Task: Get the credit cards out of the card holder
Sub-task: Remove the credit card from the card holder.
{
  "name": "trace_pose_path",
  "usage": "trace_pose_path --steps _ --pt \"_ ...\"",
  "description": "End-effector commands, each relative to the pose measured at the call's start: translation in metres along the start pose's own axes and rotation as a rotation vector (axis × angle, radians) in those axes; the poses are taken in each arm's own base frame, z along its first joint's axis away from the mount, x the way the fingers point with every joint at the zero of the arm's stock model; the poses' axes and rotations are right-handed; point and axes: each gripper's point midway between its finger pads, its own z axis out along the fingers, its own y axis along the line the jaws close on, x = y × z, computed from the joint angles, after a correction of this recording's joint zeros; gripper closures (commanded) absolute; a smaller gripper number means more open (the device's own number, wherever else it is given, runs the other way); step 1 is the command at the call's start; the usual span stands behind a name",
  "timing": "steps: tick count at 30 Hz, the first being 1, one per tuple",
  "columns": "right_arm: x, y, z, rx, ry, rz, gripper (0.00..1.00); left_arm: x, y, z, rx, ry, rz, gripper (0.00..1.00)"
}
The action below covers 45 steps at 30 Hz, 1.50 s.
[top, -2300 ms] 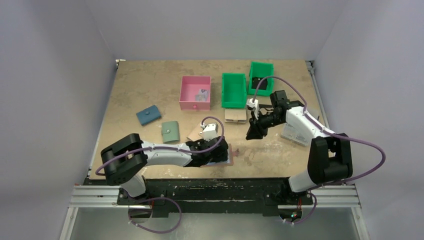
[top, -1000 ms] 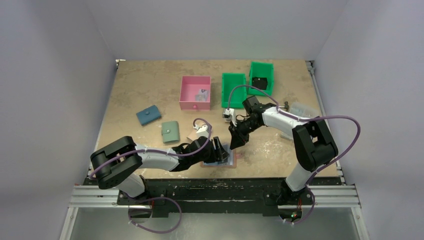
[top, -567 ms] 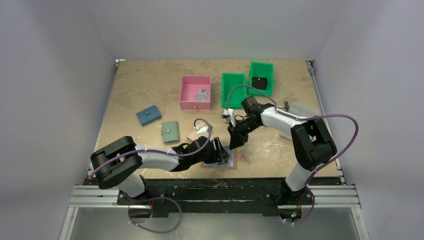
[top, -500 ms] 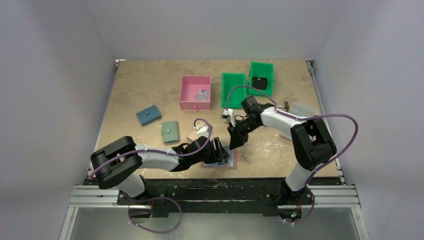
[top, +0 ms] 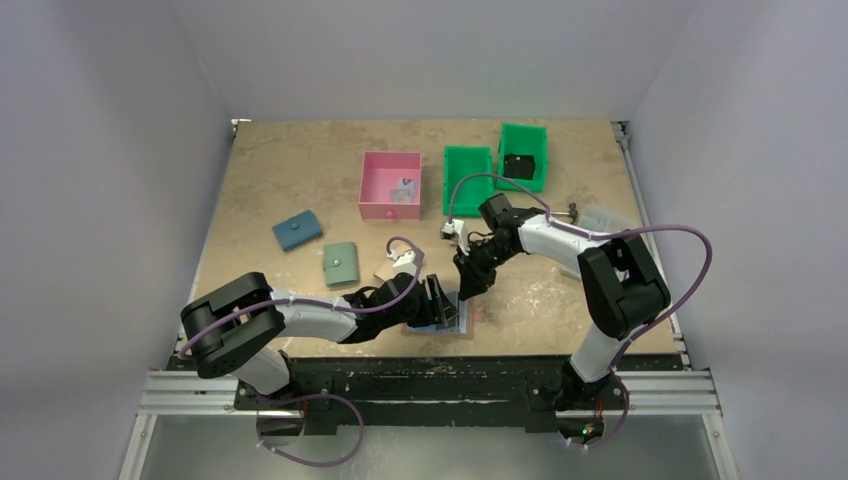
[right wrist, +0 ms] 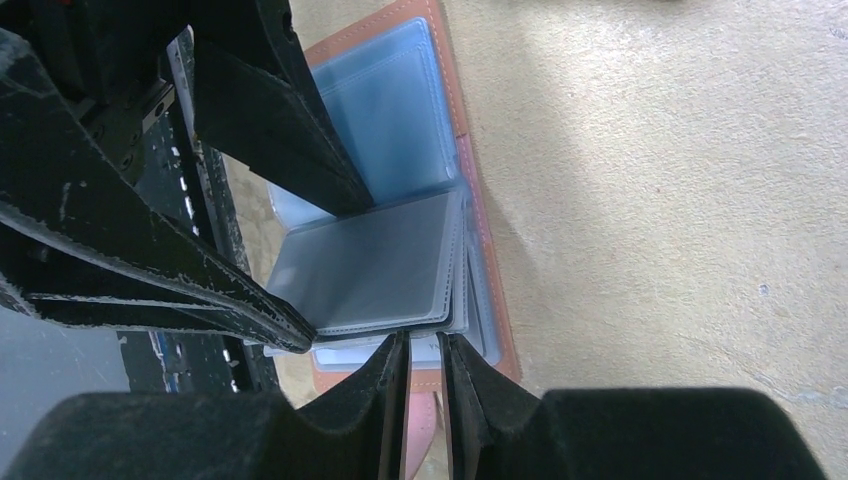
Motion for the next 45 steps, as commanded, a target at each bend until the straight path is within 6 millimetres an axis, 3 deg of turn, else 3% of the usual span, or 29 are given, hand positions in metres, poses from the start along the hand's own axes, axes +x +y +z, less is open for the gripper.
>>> trace_pose_path --steps 1,11,19,23,28,36,42,45 --pt "-0.015 -0.005 0.001 0.021 -0.022 -0.029 0.75 -0.003 -0.012 -0.001 0.060 -0.002 0.007 0.55" --pt "-0.013 -0.020 -0.002 0.113 0.001 -0.029 0.69 -0.004 -0.002 -0.007 0.059 -0.010 -0.045 0.56" --pt "-0.027 -0.003 -0.015 0.087 -0.055 -0.115 0.64 -0.003 0.005 -0.013 0.089 -0.013 -0.084 0.57" --pt "-0.029 0.011 -0.012 0.009 -0.076 -0.125 0.70 -0.002 0.002 -0.012 0.110 -0.011 -0.088 0.56" --pt "-0.023 0.015 0.000 -0.030 -0.038 -0.109 0.85 -0.002 0.002 -0.012 0.122 -0.009 -0.096 0.57" --pt "-0.021 0.018 0.008 -0.056 -0.020 -0.094 0.91 -0.003 0.002 -0.014 0.137 -0.012 -0.105 0.56" --pt "-0.028 0.038 0.018 -0.174 -0.042 -0.079 0.92 -0.001 -0.004 -0.015 0.176 0.003 -0.099 0.27" --pt "-0.030 0.046 0.022 -0.225 -0.051 -0.063 0.92 0.001 -0.007 -0.018 0.197 0.011 -0.092 0.20"
